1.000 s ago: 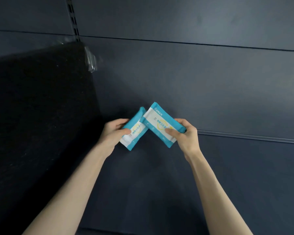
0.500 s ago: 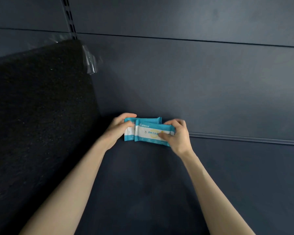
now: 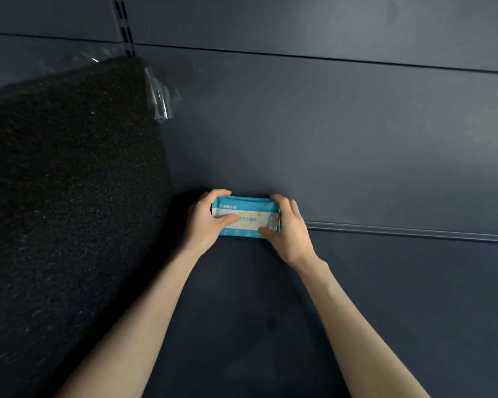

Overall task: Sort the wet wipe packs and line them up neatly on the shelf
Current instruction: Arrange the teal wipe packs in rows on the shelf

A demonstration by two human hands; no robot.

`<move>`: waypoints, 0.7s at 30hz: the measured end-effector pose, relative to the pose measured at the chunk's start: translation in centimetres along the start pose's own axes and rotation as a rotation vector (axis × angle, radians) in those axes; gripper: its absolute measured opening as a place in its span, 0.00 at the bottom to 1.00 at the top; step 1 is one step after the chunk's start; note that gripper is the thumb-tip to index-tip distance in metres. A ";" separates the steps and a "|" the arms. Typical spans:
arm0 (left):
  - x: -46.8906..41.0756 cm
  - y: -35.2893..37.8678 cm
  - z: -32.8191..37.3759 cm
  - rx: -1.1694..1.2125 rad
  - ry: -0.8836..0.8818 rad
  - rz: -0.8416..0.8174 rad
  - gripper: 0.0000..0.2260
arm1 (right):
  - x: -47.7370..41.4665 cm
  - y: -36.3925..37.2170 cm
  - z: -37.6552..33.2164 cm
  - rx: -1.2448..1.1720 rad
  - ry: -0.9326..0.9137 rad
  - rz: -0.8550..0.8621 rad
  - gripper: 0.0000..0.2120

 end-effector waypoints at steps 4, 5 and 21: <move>-0.1 -0.5 0.1 -0.130 0.072 0.094 0.23 | -0.3 0.5 -0.5 0.041 -0.017 0.025 0.28; -0.1 -0.6 0.1 -0.145 0.095 0.099 0.23 | -0.4 0.6 -0.6 0.049 -0.018 0.026 0.27; 0.0 -0.5 0.8 -0.207 0.132 0.064 0.19 | -0.1 0.4 -0.6 0.051 0.034 0.092 0.27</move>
Point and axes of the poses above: each hand's wrist, its own x-axis away from the middle knuckle, its own y-axis out of the palm, z = x × y, the point moved 2 cm from there along -x, towards the middle knuckle, and after that the axes turned 9 degrees about -x, right-handed, at the moved point
